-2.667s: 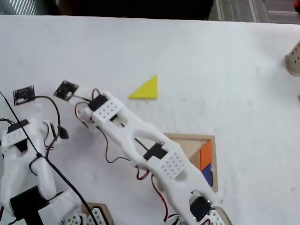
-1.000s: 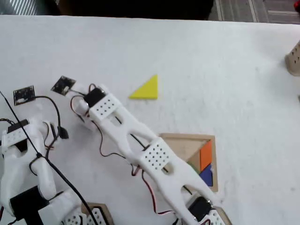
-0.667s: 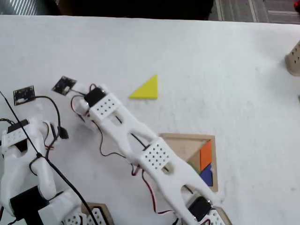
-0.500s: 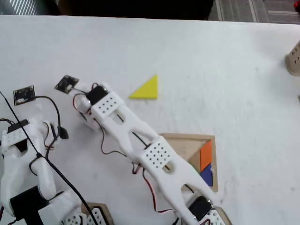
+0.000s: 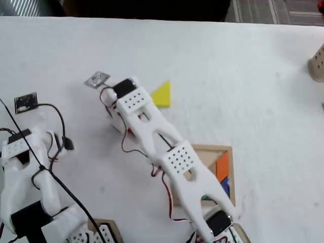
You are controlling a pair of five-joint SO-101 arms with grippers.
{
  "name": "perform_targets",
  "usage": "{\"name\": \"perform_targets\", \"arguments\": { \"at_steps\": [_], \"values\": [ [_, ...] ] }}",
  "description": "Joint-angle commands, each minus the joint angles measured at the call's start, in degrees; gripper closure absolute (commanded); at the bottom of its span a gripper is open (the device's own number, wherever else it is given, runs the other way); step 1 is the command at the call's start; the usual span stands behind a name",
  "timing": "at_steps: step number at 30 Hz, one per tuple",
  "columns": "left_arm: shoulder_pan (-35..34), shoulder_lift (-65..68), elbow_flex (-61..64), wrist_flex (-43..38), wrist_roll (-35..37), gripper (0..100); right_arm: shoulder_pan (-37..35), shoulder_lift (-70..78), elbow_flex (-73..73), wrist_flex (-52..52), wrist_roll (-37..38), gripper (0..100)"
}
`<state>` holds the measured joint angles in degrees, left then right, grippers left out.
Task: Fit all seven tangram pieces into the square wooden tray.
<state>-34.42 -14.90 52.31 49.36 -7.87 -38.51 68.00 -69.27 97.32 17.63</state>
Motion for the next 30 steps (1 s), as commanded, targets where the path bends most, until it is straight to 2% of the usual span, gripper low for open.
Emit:
{"name": "perform_targets", "arguments": {
  "at_steps": [1,7,11,22,30],
  "values": [
    [-0.31,-2.33,-0.18,0.18,0.00,73,3.21,-4.00,3.69,1.45,-0.70,74.9],
    [-0.31,-2.33,-0.18,0.18,0.00,73,2.95,-15.52,17.58,1.10,-0.70,74.8],
    [-0.22,-2.33,-0.26,0.18,0.00,73,3.03,-19.12,25.49,-2.68,-0.70,74.8],
    [-0.22,-2.33,-0.26,0.18,0.00,73,2.86,-29.85,38.33,-5.32,-0.70,74.8],
    [-0.22,-2.33,-0.26,0.18,0.00,73,1.54,-42.51,56.88,-16.57,-0.79,74.8]
  ]
}}
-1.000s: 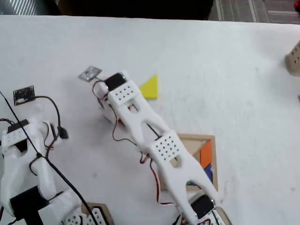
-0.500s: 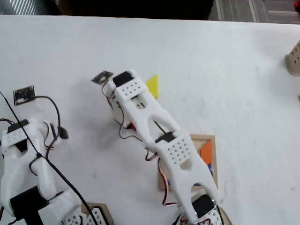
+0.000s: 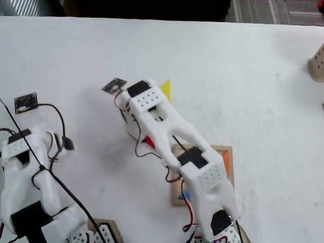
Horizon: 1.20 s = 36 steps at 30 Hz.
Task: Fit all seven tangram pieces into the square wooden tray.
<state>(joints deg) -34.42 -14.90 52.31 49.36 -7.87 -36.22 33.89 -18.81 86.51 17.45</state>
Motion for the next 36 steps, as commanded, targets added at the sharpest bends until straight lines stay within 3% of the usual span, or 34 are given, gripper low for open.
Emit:
{"name": "perform_targets", "arguments": {
  "at_steps": [1,11,20,23,36],
  "values": [
    [-0.22,-2.33,-0.26,0.18,0.00,73,-0.75,-9.45,7.82,-7.43,-0.62,74.8],
    [-0.22,-2.33,-0.26,0.18,0.00,73,2.33,-9.54,9.23,-15.87,-3.60,74.7],
    [-0.22,-2.33,-0.26,0.18,0.00,73,2.07,-4.62,2.99,-7.96,-2.02,74.2],
    [-0.22,-2.33,-0.26,0.18,0.00,73,2.15,-4.18,0.26,-4.70,-2.02,68.4],
    [-0.22,-2.33,-0.26,0.18,0.00,73,2.42,3.30,-0.44,-4.70,-2.02,69.0]
  ]
}}
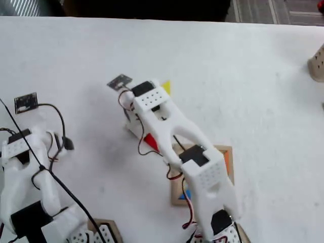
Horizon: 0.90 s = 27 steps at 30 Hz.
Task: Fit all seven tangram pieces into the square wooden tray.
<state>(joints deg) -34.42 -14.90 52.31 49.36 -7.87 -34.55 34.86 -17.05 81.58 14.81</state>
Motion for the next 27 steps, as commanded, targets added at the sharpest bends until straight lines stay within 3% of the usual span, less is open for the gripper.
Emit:
{"name": "perform_targets", "arguments": {
  "at_steps": [1,18,27],
  "values": [
    [-0.22,-2.33,-0.26,0.18,0.00,73,1.01,3.30,-2.20,-0.40,0.62,69.0],
    [-0.31,-2.33,-0.26,0.18,0.00,73,-3.47,4.70,-0.44,-0.66,0.70,69.0],
    [-0.31,-2.33,-0.26,0.18,0.00,73,-3.65,4.70,0.00,-1.36,0.79,74.8]
  ]
}}
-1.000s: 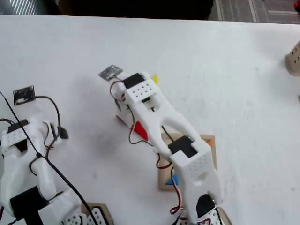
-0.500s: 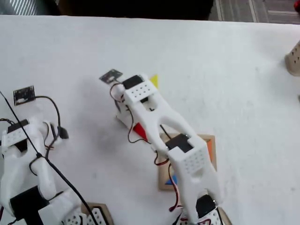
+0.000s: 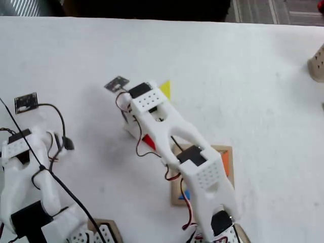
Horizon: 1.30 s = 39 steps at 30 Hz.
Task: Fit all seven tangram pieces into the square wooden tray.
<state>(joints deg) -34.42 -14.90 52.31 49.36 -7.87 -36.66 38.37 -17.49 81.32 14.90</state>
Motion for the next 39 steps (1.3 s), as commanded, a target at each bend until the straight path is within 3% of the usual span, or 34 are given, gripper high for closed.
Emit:
{"name": "perform_targets", "arguments": {
  "at_steps": [1,13,18,29,39],
  "values": [
    [-0.31,-2.33,-0.26,0.18,0.00,73,-1.63,1.19,0.44,-0.92,1.67,74.8],
    [-0.40,-2.33,-0.26,0.18,0.00,73,-4.18,0.57,2.29,0.22,3.87,71.5],
    [-0.40,-2.33,-0.26,0.18,0.00,73,-4.00,0.57,2.29,-0.04,3.87,77.2],
    [-0.40,-2.33,-0.26,0.18,0.00,73,-1.89,0.48,-0.79,1.63,5.98,69.2],
    [-0.40,-2.33,-0.26,0.18,0.00,73,-0.75,0.40,-1.41,1.89,7.30,74.2]
  ]
}}
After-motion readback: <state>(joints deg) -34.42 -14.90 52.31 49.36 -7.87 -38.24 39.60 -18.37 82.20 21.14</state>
